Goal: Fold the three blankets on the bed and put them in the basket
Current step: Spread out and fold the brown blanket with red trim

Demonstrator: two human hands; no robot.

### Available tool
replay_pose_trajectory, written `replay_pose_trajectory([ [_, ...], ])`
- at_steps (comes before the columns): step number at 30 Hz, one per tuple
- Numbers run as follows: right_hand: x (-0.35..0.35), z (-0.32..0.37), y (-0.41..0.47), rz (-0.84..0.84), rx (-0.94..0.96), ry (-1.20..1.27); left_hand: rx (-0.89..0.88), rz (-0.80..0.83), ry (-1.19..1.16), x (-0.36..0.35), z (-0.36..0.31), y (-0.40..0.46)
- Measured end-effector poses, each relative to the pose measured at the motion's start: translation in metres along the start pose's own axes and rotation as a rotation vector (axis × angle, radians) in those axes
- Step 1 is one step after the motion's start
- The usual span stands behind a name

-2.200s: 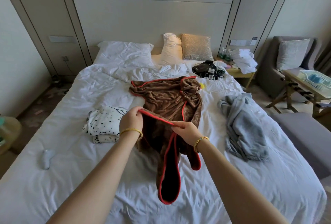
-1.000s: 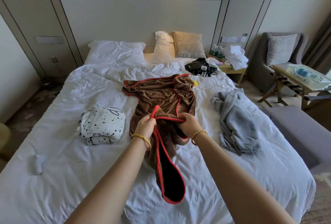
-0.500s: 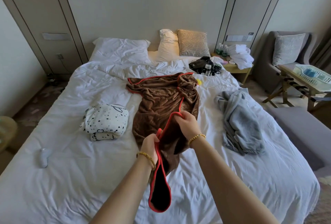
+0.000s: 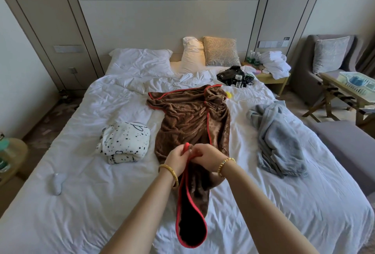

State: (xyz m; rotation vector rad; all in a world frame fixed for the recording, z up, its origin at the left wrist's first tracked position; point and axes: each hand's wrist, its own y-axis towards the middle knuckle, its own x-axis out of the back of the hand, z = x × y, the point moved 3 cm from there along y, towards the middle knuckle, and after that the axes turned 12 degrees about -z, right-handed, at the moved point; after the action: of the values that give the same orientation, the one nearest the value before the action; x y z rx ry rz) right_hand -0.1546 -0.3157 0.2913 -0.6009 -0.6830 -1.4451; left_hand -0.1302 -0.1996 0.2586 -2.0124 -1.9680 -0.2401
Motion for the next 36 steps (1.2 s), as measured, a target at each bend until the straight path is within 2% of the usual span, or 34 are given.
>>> replay_pose_trajectory([
  [5, 0.009, -0.017, 0.003, -0.122, -0.157, 0.154, -0.048, 0.068, -0.082, 0.002, 0.001, -0.009],
  [13, 0.014, -0.018, 0.007, -0.175, -0.22, 0.098, -0.056, 0.174, -0.093, 0.0, 0.001, -0.016],
  [15, 0.014, -0.02, 0.005, -0.265, -0.24, -0.024, -0.059, 0.119, -0.08, -0.001, 0.002, -0.015],
  [17, 0.014, -0.02, -0.001, -0.461, -0.25, -0.164, -0.016, 0.005, -0.099, -0.002, 0.002, -0.014],
  [18, 0.013, -0.018, -0.004, -0.518, -0.239, -0.142, 0.008, -0.038, -0.134, -0.002, 0.002, -0.015],
  [20, 0.004, -0.017, -0.005, -0.448, -0.213, -0.002, 0.078, -0.039, -0.263, -0.006, 0.003, -0.017],
  [23, -0.011, -0.016, -0.01, -0.323, -0.186, 0.131, 0.179, 0.062, -0.412, -0.012, 0.002, -0.02],
  [28, -0.015, -0.023, -0.009, -0.438, -0.251, 0.297, 0.129, 0.171, -0.379, -0.016, -0.006, -0.017],
  [31, -0.013, -0.026, -0.01, -0.478, -0.264, 0.336, 0.056, 0.154, -0.217, -0.016, -0.009, -0.016],
  [33, -0.009, -0.031, -0.011, -0.594, -0.272, 0.303, 0.015, 0.135, -0.098, -0.017, -0.009, -0.016],
  [36, 0.003, -0.03, -0.011, -0.747, -0.276, 0.345, 0.021, 0.149, -0.075, -0.022, -0.008, -0.017],
])
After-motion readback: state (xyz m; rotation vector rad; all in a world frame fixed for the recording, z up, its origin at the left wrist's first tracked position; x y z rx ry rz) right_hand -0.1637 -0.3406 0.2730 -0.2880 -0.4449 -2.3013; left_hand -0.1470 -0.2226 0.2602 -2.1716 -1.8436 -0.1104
